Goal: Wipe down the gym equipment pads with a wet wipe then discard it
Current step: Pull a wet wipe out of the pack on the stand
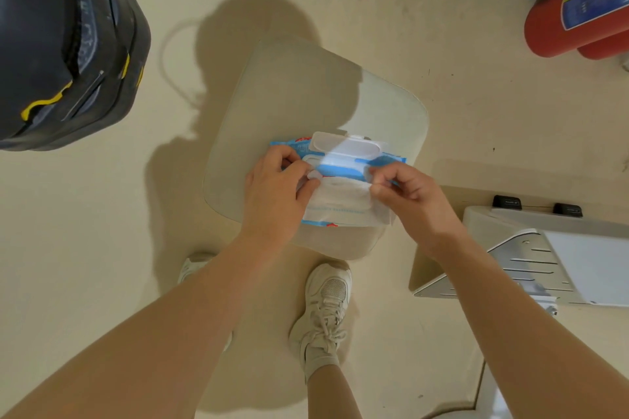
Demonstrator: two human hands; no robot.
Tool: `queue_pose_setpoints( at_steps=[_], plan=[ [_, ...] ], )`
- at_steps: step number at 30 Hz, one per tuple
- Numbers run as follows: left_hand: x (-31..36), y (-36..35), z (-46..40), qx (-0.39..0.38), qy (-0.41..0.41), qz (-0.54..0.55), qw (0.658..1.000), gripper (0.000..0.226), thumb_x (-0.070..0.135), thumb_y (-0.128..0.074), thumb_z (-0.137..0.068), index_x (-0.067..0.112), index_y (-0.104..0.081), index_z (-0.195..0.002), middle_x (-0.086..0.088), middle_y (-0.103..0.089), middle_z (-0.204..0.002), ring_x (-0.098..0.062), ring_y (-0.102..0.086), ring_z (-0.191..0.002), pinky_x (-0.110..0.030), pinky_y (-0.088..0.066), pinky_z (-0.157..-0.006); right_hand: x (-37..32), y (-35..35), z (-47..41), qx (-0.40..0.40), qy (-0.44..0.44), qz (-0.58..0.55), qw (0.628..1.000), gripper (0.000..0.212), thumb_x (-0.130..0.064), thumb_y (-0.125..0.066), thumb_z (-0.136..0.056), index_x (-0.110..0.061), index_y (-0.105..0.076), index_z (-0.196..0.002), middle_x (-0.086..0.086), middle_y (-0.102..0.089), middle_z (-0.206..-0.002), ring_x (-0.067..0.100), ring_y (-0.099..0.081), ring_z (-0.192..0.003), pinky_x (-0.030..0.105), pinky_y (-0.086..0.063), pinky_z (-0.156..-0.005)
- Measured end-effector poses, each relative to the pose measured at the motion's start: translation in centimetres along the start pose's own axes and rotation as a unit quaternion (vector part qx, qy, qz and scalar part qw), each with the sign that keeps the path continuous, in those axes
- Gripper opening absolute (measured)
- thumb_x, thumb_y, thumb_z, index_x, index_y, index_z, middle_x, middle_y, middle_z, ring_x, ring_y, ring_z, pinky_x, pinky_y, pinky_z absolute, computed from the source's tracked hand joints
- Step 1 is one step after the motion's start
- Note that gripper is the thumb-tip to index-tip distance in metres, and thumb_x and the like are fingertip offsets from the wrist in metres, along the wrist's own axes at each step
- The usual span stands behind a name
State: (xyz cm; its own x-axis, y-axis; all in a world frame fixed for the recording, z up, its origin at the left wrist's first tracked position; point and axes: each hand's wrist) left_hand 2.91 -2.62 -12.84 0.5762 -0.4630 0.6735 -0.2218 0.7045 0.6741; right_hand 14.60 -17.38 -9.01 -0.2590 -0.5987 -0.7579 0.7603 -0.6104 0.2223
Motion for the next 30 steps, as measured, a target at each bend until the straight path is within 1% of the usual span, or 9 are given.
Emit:
queue_pose_setpoints(
  at_steps=[4, 6, 10, 13, 15, 17, 19, 25, 30],
  plan=[
    [0.7, -0.1, 0.1, -0.001, 0.005, -0.018, 1.0, 0.034, 0.036, -0.045, -0.076, 0.01, -0.067, -0.078, -0.01, -0.056, -0.092, -0.028, -0.055, -0.081, -0.044, -0.049, -0.074, -1.1, -1.6, 0.0, 0.038, 0.078, 0.147, 0.985, 0.01, -0.012, -0.06, -0.081, -0.019, -0.058, -0.088, -0.008, -0.056, -0.094, 0.006, -0.051, -0.084, 0.019, -0.041, -0.077],
    [0.6, 0.1, 0.1, -0.013, 0.008, -0.004, 1.0, 0.037, 0.039, -0.045, -0.076, 0.011, -0.068, -0.08, -0.009, -0.056, -0.096, -0.028, -0.054, -0.084, -0.046, -0.049, -0.075, -1.6, -2.9, -0.3, 0.016, 0.105, 0.291, 0.951, 0.03, -0.024, -0.068, -0.078, -0.013, -0.063, -0.105, -0.002, -0.054, -0.106, 0.013, -0.05, -0.093, 0.027, -0.043, -0.078],
    [0.4, 0.4, 0.0, -0.031, 0.002, 0.013, 0.999, 0.041, 0.041, -0.046, -0.074, 0.008, -0.069, -0.082, -0.011, -0.056, -0.097, -0.03, -0.055, -0.086, -0.051, -0.05, -0.074, -1.8, -4.6, -0.4, 0.063, 0.131, 0.428, 0.892, 0.012, -0.01, -0.061, -0.079, -0.001, -0.067, -0.086, 0.012, -0.059, -0.098, 0.033, -0.054, -0.084, 0.035, -0.047, -0.067],
    [0.8, 0.7, -0.2, -0.034, 0.022, 0.005, 0.999, 0.032, 0.033, -0.053, -0.077, 0.005, -0.068, -0.081, -0.011, -0.056, -0.097, -0.031, -0.055, -0.088, -0.05, -0.049, -0.078, -2.0, -4.1, -0.3, 0.121, 0.036, 0.248, 0.961, 0.006, 0.0, -0.061, -0.079, -0.001, -0.061, -0.072, 0.002, -0.055, -0.083, 0.017, -0.048, -0.076, 0.025, -0.035, -0.065],
    [1.0, 0.7, -0.4, -0.031, 0.036, -0.009, 0.999, 0.028, 0.026, -0.053, -0.078, 0.003, -0.067, -0.081, -0.012, -0.057, -0.098, -0.031, -0.056, -0.088, -0.046, -0.048, -0.079, -2.3, -3.0, 0.3, 0.124, -0.037, -0.015, 0.991, 0.021, 0.007, -0.063, -0.077, -0.008, -0.06, -0.063, -0.003, -0.058, -0.073, 0.013, -0.051, -0.072, 0.022, -0.039, -0.067],
    [1.2, 0.5, -0.4, -0.022, 0.035, -0.029, 0.999, 0.026, 0.023, -0.053, -0.079, 0.001, -0.067, -0.083, -0.014, -0.057, -0.098, -0.032, -0.056, -0.089, -0.042, -0.047, -0.079, -2.4, -1.8, 1.1, 0.09, -0.075, -0.244, 0.963, 0.035, 0.009, -0.06, -0.078, -0.017, -0.062, -0.056, -0.006, -0.063, -0.073, 0.01, -0.057, -0.07, 0.02, -0.046, -0.069],
    [1.6, 0.2, -0.5, -0.016, 0.031, -0.055, 0.998, 0.021, 0.018, -0.056, -0.083, 0.001, -0.066, -0.088, -0.016, -0.055, -0.102, -0.033, -0.053, -0.093, -0.04, -0.042, -0.08, -2.0, -0.8, 1.7, 0.086, -0.102, -0.344, 0.929, 0.042, 0.006, -0.055, -0.082, -0.021, -0.063, -0.051, -0.008, -0.063, -0.07, 0.008, -0.058, -0.068, 0.022, -0.047, -0.076],
    [2.7, -0.1, -0.2, -0.035, 0.046, -0.14, 0.988, 0.02, 0.019, -0.053, -0.088, 0.008, -0.063, -0.102, -0.011, -0.047, -0.116, -0.028, -0.044, -0.106, -0.035, -0.032, -0.086, -3.7, -1.1, 4.1, 0.215, 0.017, -0.259, 0.941, 0.016, -0.011, -0.053, -0.091, -0.016, -0.052, -0.076, -0.009, -0.056, -0.062, 0.004, -0.053, -0.06, 0.02, -0.049, -0.067],
    [3.6, 0.5, -0.1, -0.109, 0.044, -0.205, 0.972, 0.037, 0.044, -0.055, -0.084, 0.016, -0.062, -0.107, -0.009, -0.042, -0.128, -0.027, -0.042, -0.115, -0.035, -0.027, -0.098, -4.8, 0.5, 4.2, 0.246, -0.023, -0.282, 0.927, 0.022, -0.008, -0.043, -0.097, -0.015, -0.05, -0.078, -0.008, -0.057, -0.059, 0.004, -0.054, -0.058, 0.02, -0.05, -0.061]
  ],
)
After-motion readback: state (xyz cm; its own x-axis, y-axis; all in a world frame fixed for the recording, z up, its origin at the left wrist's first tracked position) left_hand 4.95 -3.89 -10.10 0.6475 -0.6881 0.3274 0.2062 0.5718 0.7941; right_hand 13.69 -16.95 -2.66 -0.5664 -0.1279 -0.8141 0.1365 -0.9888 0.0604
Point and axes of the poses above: each hand's wrist, its own z-axis away from the middle knuckle, its own y-axis out of the back of the hand, x = y × z
